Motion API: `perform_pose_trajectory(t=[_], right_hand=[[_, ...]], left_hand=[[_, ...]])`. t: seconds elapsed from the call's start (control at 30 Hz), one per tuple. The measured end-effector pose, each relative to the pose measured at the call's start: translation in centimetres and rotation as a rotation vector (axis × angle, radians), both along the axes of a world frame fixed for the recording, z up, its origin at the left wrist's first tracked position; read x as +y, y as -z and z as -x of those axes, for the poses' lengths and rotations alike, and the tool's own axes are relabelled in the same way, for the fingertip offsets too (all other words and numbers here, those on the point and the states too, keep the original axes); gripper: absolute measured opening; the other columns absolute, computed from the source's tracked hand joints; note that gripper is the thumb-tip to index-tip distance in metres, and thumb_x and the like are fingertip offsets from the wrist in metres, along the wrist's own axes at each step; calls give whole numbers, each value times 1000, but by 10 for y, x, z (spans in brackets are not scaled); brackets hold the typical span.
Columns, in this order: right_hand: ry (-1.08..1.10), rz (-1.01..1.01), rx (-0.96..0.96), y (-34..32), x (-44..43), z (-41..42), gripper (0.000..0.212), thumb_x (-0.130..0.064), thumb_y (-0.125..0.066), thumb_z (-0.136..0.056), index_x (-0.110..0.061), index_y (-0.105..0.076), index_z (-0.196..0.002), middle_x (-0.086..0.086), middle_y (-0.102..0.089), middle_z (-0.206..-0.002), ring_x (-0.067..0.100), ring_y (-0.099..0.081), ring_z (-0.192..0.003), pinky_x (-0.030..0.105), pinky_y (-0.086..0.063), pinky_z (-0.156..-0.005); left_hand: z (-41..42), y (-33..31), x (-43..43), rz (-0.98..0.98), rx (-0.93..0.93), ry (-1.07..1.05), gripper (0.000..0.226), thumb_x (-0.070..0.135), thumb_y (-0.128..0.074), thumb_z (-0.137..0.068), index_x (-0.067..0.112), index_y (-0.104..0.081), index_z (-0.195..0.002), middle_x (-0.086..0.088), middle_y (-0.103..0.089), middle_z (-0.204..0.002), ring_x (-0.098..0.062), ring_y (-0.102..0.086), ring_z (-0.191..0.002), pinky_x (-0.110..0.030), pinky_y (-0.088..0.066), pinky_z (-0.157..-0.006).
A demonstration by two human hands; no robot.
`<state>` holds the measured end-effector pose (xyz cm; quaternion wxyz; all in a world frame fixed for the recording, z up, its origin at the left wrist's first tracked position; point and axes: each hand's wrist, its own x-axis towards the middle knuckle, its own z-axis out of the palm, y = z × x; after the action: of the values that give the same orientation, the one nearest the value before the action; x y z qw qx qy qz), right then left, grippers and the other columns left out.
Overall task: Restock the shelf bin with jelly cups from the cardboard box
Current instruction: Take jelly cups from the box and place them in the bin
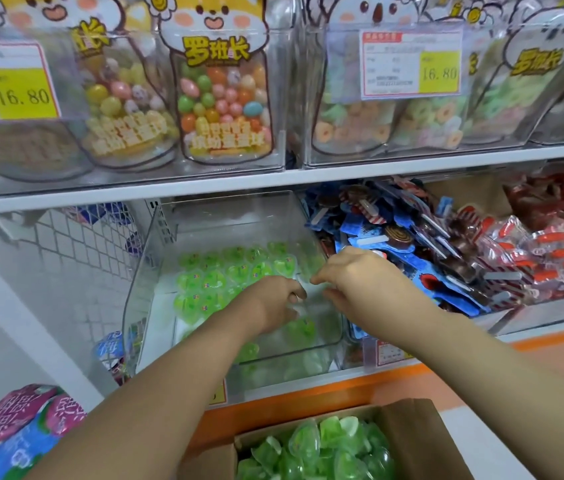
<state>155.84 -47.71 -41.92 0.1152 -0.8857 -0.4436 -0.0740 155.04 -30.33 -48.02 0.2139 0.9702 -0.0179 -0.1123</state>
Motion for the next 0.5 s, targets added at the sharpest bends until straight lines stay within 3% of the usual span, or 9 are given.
perform_pose_trajectory(t=[0.17,0.33,0.5], right_hand=[[-31,-64,-110,10,0,-6,33,5,-75,-59,-12,-75,-86,3,-70,-75,30,-64,-76,41,-56,-61],[-47,-114,-124,16,-1,-6,28,1,-69,-60,-12,-75,-84,2,-70,-74,28,-65,-79,37,-56,-62],[-36,-167,-97,19,-2,-6,25,-7,-59,-66,-13,-75,-84,0,-70,-74,25,-64,-81,37,-56,-64]], left_hand=[[8,-1,-4,-324,43,151,65,51,-66,-80,30,-43,-137,5,-48,-137,-20,-44,-125,-34,-39,-98],[9,4,-14,-437,26,201,70,54,-59,-83,27,-34,-143,1,-39,-144,-23,-41,-130,-38,-33,-102],[9,10,-17,-429,-19,172,72,59,-60,-81,26,-37,-141,1,-44,-141,-22,-43,-127,-38,-34,-101]])
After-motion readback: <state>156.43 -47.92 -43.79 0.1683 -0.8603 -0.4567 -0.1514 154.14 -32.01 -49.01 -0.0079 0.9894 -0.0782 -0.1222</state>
